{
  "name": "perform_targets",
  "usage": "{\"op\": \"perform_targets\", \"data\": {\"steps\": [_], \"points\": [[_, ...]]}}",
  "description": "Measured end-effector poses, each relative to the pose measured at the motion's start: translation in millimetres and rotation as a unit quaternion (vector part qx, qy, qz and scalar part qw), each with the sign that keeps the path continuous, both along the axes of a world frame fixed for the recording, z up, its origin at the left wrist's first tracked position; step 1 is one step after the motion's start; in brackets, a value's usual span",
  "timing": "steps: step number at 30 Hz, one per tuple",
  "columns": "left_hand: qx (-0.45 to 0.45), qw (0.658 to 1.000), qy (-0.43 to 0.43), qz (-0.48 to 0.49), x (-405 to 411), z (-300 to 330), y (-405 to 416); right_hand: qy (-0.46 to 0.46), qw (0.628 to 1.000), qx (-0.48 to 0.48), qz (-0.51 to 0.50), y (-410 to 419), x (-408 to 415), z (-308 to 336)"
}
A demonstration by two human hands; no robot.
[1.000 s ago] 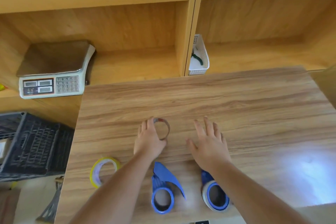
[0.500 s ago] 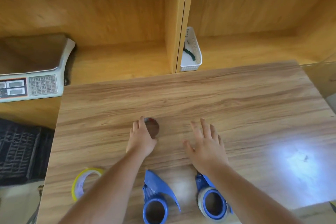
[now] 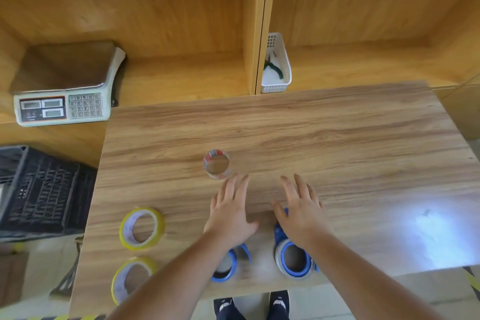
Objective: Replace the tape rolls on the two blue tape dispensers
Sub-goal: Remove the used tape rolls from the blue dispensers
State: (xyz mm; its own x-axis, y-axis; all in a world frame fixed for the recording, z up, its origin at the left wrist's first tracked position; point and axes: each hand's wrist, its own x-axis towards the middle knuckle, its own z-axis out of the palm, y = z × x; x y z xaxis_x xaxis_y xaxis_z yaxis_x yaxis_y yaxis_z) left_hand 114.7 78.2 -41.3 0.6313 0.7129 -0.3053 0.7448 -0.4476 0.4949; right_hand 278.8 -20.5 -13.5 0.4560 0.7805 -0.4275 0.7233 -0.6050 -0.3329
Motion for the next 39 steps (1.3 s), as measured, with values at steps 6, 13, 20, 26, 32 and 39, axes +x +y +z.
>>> {"op": "perform_targets", "data": {"steps": [6,13,20,26,32,39], "points": [[-0.023,0.999,-0.032,-0.012,8,-8,-84,0.014,1.0,-0.024,-0.003,-62,6,-5],[-0.052,0.998,-0.025,0.03,22,-22,-152,0.053,0.998,-0.039,-0.019,-114,7,-18],[-0.052,0.998,0.019,0.037,39,-32,-172,0.091,0.994,-0.061,-0.007,-139,8,-29],[-0.05,0.997,0.046,0.036,43,-39,-170,0.094,0.994,-0.05,-0.006,-145,10,-34],[-0.062,0.997,0.039,0.023,37,-39,-167,0.064,0.996,-0.054,-0.026,-145,19,-35],[-0.062,0.998,0.014,0.017,35,-35,-164,0.055,0.996,-0.065,-0.026,-142,19,-33]]}}
